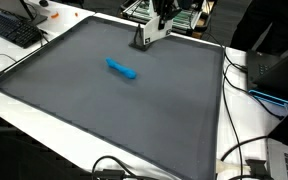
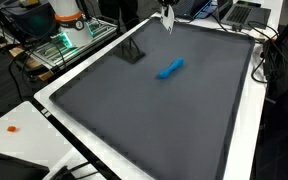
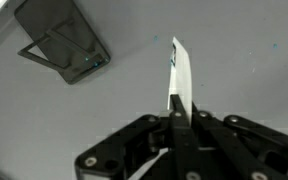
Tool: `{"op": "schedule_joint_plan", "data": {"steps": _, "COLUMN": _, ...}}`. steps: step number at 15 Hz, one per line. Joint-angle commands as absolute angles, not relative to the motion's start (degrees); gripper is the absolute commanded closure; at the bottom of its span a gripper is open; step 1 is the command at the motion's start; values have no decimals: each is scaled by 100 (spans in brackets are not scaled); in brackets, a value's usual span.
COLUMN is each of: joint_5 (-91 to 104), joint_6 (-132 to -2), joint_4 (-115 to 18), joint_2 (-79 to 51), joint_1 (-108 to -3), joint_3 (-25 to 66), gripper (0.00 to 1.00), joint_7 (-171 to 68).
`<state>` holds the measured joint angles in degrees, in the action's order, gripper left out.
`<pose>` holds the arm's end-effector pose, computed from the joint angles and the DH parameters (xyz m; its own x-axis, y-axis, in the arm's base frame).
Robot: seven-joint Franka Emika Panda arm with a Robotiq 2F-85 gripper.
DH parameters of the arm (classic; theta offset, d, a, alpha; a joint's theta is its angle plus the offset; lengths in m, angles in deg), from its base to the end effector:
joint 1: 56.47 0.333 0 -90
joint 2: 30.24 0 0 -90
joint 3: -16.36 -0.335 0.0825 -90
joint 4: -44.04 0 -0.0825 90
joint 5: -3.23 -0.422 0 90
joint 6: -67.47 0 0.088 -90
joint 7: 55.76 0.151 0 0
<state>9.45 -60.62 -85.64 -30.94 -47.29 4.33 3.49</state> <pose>0.5099 0.1903 0.3155 0.8268 -0.5587 0.0649 -0.5622 -0.8248 0.0605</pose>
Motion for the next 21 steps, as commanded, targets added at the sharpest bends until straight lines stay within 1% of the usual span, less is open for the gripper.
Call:
{"op": "schedule_joint_plan", "data": {"steps": 1, "joint_5": 1076, "joint_6": -6111, "joint_4": -8377, "joint_2": -2931, "joint_1": -4684, "joint_3": 483, "gripper": 99, "joint_7": -57}}
{"op": "schedule_joint_plan", "data": {"steps": 6, "joint_5": 1284, "joint_6": -6061, "joint_4": -7897, "joint_2": -2354, "joint_1": -4702, "joint_3": 575, "gripper": 99, "joint_7": -1691}}
{"op": "schedule_joint_plan", "data": {"steps": 9, "joint_5": 1504, "joint_6": -6123, "joint_4": -7668, "joint_2": -2009, "joint_1": -4686, "joint_3": 714, "gripper": 99, "joint_7": -2287}}
{"op": "schedule_joint_plan", "data": {"steps": 15, "joint_5": 1580, "joint_6": -6389, "joint_4": -7248, "joint_2": -1402, "joint_1": -4658, "joint_3": 1089, "gripper": 99, "joint_7": -2672}}
{"op": "schedule_joint_plan", "data": {"steps": 21, "joint_5": 1373, "joint_6": -6930, "joint_4": -7045, "joint_2": -975, "joint_1": -4669, "joint_3": 1305, "gripper": 99, "joint_7": -2942}}
